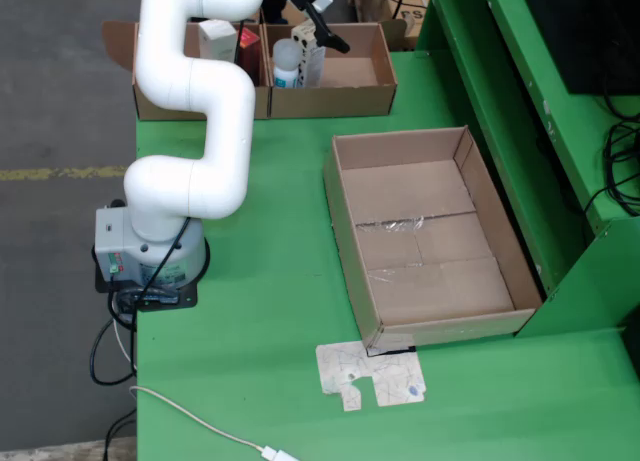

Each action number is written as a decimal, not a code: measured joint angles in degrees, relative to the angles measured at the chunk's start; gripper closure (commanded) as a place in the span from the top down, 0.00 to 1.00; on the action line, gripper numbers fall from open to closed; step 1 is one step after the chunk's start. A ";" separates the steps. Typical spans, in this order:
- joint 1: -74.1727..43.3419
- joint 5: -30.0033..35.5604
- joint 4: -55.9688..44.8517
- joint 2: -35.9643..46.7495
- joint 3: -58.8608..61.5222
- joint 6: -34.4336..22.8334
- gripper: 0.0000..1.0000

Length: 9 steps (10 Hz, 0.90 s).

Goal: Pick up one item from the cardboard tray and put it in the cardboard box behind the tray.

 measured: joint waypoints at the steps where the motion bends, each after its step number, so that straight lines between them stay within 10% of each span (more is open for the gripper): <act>1: -0.18 0.44 -0.17 0.26 0.00 -0.44 1.00; 9: -5.63 4.22 -12.04 6.15 -0.09 -0.79 1.00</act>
